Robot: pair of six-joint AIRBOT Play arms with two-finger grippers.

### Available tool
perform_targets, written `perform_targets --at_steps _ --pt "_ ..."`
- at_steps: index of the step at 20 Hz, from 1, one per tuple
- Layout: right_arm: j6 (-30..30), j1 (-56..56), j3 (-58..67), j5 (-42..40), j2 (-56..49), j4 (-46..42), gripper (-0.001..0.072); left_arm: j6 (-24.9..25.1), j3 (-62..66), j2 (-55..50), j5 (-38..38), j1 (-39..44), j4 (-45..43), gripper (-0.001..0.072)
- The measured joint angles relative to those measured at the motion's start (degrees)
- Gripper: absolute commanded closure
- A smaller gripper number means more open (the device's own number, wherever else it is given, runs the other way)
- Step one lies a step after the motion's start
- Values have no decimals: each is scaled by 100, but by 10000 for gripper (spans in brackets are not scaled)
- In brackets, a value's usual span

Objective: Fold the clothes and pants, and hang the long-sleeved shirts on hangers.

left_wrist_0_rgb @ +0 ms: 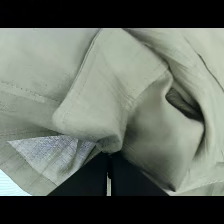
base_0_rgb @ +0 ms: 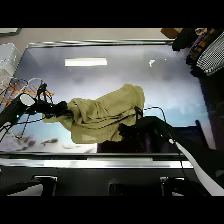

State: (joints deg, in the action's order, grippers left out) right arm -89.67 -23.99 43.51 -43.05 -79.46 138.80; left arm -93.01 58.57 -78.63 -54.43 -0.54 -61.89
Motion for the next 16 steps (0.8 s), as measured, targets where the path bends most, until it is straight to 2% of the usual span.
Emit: perform_targets --at_steps 4,7,11,16 --pt "129 365 363 83 717 31 683 -2 144 175 -166 -48 2 684" --pt "190 1080 1263 -50 1475 33 683 -4 686 391 -634 -223 0 685" --pt "385 2280 3416 -247 2264 39 683 -2 2201 789 -1335 -573 2 684" --pt "575 3130 6467 -446 2597 55 682 -33 4747 1449 -1910 -848 48 684"
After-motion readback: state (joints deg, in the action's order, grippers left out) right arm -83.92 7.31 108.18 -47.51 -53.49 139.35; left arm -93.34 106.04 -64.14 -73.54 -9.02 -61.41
